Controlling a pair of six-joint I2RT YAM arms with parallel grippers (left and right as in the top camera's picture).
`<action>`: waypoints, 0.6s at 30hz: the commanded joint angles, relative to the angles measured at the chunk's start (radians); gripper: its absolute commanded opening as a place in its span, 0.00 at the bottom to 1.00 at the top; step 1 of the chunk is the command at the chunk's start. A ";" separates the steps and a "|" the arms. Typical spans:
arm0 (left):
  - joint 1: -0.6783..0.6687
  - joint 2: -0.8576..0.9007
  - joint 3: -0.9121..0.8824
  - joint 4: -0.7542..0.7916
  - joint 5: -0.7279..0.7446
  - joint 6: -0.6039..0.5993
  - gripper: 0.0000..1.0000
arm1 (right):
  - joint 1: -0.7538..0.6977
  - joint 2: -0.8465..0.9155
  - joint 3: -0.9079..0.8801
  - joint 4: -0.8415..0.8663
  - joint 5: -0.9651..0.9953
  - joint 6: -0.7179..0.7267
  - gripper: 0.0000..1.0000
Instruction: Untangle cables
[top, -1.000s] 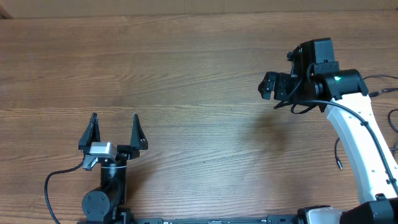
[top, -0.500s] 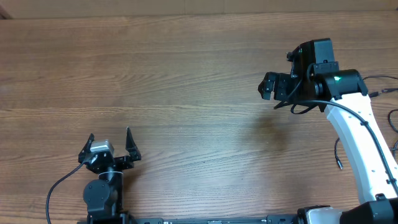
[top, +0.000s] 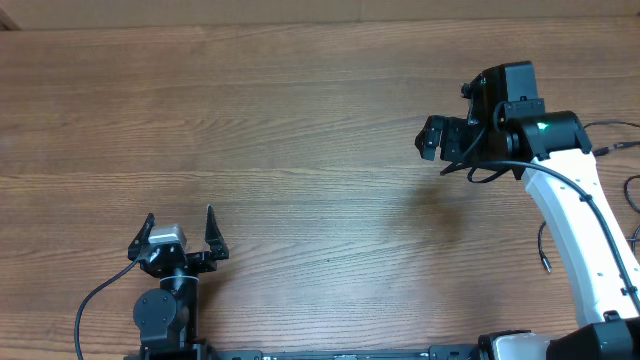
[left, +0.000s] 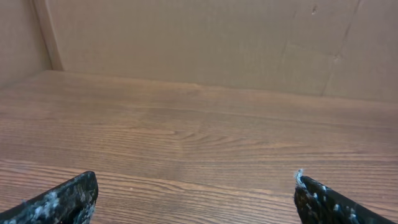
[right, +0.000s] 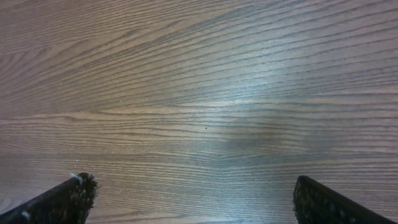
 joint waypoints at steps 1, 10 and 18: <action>-0.055 -0.013 -0.003 -0.001 0.021 0.003 1.00 | -0.002 -0.004 0.014 0.003 0.001 0.006 1.00; -0.108 -0.013 -0.004 -0.001 0.003 0.004 1.00 | -0.002 -0.004 0.014 0.003 0.001 0.006 1.00; -0.108 -0.012 -0.004 0.000 0.003 0.004 1.00 | -0.002 -0.004 0.014 0.003 0.001 0.006 1.00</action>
